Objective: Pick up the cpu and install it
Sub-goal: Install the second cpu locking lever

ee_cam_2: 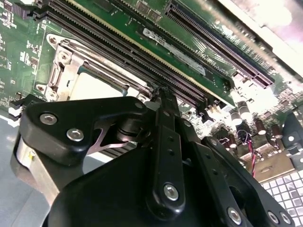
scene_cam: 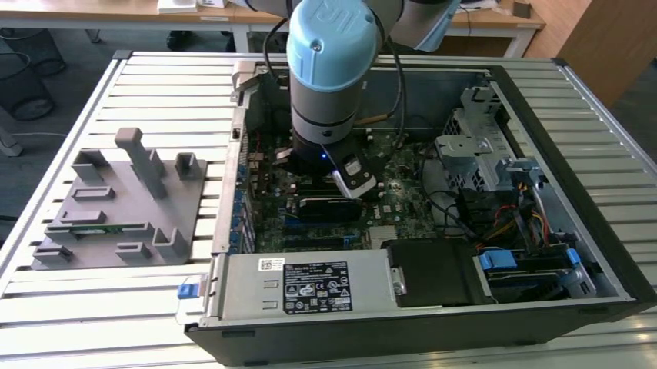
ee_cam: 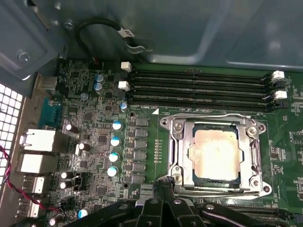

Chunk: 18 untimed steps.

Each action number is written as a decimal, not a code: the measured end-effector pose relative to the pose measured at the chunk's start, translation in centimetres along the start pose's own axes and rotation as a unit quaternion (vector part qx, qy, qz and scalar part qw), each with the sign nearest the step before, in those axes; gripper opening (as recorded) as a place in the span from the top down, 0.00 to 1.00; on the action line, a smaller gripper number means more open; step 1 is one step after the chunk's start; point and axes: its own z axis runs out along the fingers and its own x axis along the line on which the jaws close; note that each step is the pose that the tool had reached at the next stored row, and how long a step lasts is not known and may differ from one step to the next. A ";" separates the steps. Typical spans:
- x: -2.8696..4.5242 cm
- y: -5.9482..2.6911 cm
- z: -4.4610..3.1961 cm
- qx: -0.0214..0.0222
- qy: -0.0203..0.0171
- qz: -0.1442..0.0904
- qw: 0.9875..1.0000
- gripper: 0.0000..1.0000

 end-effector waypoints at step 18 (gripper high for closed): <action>0.23 0.27 0.29 -0.004 0.000 0.000 1.000 0.89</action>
